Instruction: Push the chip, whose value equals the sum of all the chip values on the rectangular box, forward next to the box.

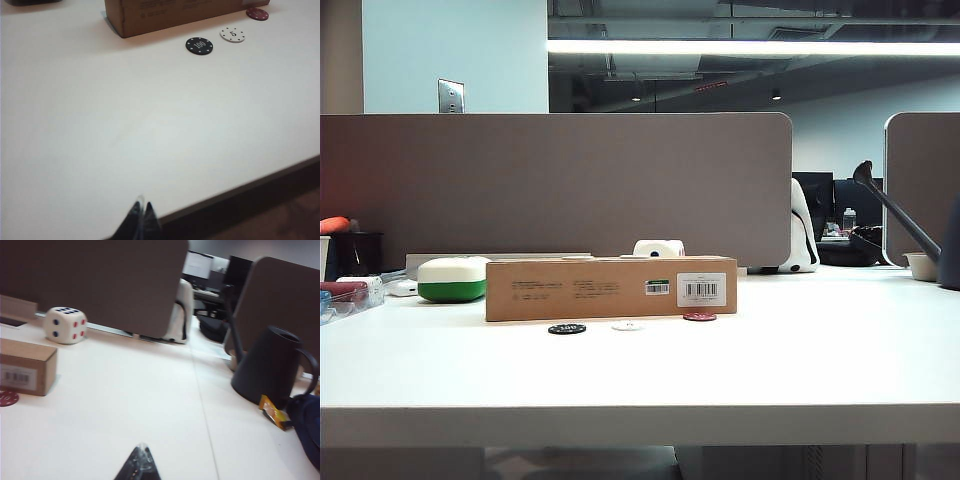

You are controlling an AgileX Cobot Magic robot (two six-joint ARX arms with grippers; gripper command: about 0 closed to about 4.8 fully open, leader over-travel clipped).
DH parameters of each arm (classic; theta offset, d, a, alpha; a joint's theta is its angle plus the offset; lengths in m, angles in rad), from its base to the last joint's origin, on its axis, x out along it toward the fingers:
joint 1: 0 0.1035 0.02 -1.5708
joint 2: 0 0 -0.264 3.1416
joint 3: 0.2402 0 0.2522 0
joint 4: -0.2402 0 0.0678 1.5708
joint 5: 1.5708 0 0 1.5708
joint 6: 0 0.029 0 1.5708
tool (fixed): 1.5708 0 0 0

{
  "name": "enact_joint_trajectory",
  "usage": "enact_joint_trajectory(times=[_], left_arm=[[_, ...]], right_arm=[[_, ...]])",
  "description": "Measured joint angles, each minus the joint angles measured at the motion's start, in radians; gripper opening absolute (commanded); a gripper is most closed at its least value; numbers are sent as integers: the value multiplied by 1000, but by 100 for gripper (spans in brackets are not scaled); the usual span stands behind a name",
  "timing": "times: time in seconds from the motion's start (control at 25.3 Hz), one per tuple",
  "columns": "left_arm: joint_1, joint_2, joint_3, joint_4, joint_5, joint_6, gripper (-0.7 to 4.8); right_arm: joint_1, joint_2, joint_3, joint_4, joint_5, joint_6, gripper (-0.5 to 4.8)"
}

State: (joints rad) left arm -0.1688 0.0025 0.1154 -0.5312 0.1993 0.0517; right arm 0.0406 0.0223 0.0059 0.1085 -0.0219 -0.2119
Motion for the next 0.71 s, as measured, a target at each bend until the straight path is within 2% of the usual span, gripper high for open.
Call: enact_joint_trajectory(times=[0.2,0.39,0.47,0.63,0.67,0.71], left_arm=[[18,0,-12,23,2,0,-5],[183,0,-18,36,-1,0,-5],[206,0,-18,37,-3,0,-5],[209,0,-19,42,-138,0,-5],[209,0,-19,43,-195,-12,-5],[210,0,-19,51,-210,-34,-5]], right_arm=[[0,0,0,0,0,5,-5],[0,0,0,-1,0,6,-5],[0,0,0,-1,0,5,-4],[0,0,0,-1,0,6,-5],[0,0,0,-1,0,6,-4],[0,0,0,-1,0,6,-4]])
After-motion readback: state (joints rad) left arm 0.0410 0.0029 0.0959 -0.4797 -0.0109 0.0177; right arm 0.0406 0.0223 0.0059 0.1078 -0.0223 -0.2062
